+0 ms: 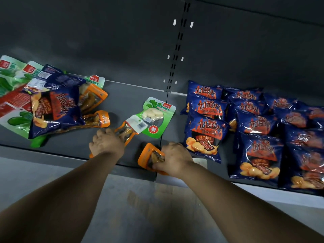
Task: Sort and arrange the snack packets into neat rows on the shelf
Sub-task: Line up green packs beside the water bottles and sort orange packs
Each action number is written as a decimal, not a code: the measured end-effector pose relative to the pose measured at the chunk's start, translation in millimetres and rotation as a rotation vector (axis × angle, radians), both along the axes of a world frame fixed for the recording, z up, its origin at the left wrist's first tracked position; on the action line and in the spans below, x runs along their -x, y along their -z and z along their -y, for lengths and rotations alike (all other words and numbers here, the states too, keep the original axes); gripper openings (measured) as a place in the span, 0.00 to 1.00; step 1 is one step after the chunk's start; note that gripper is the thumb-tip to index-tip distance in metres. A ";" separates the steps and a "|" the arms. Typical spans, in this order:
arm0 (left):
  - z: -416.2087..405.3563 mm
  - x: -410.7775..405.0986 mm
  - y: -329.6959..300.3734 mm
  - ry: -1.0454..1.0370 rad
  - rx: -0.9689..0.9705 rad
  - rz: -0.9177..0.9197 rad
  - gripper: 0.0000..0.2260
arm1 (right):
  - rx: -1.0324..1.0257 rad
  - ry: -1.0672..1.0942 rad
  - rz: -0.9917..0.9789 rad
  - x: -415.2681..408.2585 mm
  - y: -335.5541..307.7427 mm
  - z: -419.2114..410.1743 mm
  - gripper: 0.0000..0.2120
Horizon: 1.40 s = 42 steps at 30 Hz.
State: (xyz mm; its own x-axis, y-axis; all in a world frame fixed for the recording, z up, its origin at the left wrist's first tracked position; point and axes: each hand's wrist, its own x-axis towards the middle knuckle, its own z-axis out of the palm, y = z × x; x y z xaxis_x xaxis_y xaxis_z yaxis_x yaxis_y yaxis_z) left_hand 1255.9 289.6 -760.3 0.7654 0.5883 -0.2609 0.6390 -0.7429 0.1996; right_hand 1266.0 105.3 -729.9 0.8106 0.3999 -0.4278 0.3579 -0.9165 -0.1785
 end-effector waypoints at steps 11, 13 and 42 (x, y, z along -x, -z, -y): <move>-20.3 -1.8 -3.0 -0.214 0.102 0.108 0.23 | -0.065 0.047 0.070 -0.6 -2.4 -2.0 0.20; -23.8 -1.2 -4.1 -0.258 0.085 0.113 0.23 | -0.059 0.050 0.065 -1.5 -1.2 -1.5 0.19; 34.8 -78.6 22.6 -0.142 0.408 0.194 0.14 | -0.211 0.295 0.069 -6.1 -2.8 14.9 0.23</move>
